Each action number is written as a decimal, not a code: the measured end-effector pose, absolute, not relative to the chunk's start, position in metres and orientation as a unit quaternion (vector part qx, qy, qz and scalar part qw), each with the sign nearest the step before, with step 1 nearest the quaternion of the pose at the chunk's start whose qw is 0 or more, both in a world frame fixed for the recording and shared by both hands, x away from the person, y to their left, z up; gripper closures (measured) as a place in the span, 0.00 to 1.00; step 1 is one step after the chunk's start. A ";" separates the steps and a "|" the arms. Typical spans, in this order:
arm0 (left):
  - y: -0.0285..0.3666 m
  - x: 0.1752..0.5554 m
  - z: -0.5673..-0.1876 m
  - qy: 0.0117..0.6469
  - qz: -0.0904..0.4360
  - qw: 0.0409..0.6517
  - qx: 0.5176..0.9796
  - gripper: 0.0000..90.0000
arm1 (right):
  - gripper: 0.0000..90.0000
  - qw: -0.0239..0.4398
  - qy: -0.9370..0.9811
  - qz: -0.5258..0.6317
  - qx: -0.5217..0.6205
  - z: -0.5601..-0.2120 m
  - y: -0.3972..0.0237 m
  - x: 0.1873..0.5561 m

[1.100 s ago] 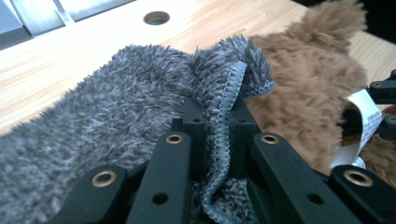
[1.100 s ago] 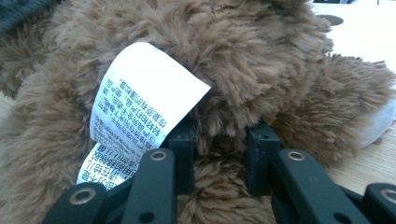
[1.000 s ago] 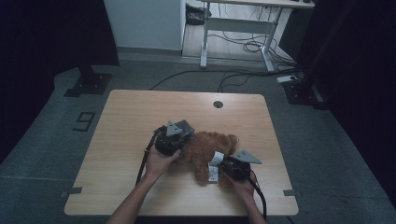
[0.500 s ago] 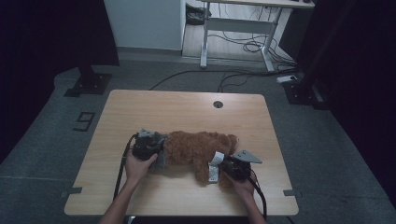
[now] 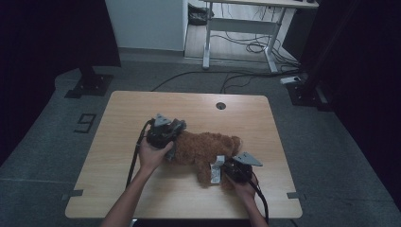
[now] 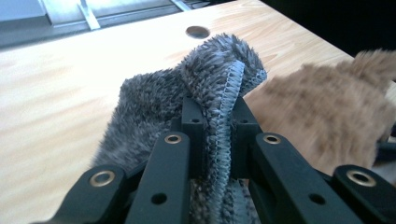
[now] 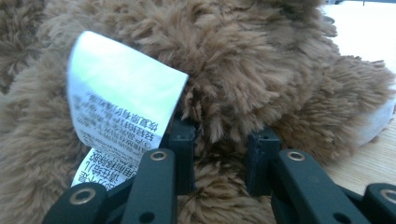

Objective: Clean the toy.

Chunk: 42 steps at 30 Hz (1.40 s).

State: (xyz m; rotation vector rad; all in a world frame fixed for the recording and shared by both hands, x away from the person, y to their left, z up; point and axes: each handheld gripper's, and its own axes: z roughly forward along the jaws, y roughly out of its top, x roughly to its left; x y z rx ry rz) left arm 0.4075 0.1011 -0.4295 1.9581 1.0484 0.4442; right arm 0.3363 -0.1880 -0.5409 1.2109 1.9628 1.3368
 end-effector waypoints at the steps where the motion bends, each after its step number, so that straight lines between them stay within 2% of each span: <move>1: 0.094 0.412 -0.431 0.418 0.174 0.415 0.789 0.89 | 0.77 0.235 0.715 0.489 0.441 -0.541 -0.188 0.337; 5: 0.082 0.421 -0.443 0.425 0.159 0.398 0.797 0.89 | 0.77 0.231 0.716 0.491 0.440 -0.541 -0.189 0.336; 9: 0.083 0.413 -0.449 0.424 0.169 0.405 0.792 0.89 | 0.74 0.230 0.718 0.490 0.438 -0.540 -0.190 0.336; 13: 0.086 0.399 -0.457 0.413 0.187 0.413 0.790 0.89 | 0.61 0.229 0.729 0.479 0.433 -0.536 -0.191 0.333; 18: 0.088 0.379 -0.464 0.391 0.201 0.427 0.790 0.90 | 0.39 0.199 0.712 0.505 0.446 -0.522 -0.206 0.327; 22: 0.090 0.366 -0.466 0.379 0.199 0.435 0.792 0.90 | 0.31 0.186 0.692 0.533 0.450 -0.503 -0.213 0.329; 27: 0.093 0.352 -0.471 0.373 0.198 0.444 0.790 0.90 | 0.23 0.178 0.710 0.513 0.448 -0.489 -0.201 0.348; 30: 0.097 0.347 -0.473 0.372 0.196 0.448 0.789 0.90 | 0.18 0.150 0.723 0.499 0.454 -0.488 -0.195 0.363; 33: 0.100 0.344 -0.476 0.373 0.190 0.453 0.787 0.90 | 0.22 0.127 0.737 0.479 0.460 -0.494 -0.190 0.368; 35: 0.101 0.342 -0.477 0.372 0.184 0.458 0.786 0.90 | 0.33 0.105 0.739 0.479 0.462 -0.501 -0.189 0.365; 39: 0.099 0.335 -0.480 0.366 0.193 0.464 0.783 0.89 | 0.52 0.106 0.747 0.482 0.446 -0.507 -0.190 0.356; 42: 0.099 0.333 -0.482 0.365 0.199 0.466 0.781 0.89 | 0.63 0.123 0.749 0.488 0.431 -0.510 -0.190 0.349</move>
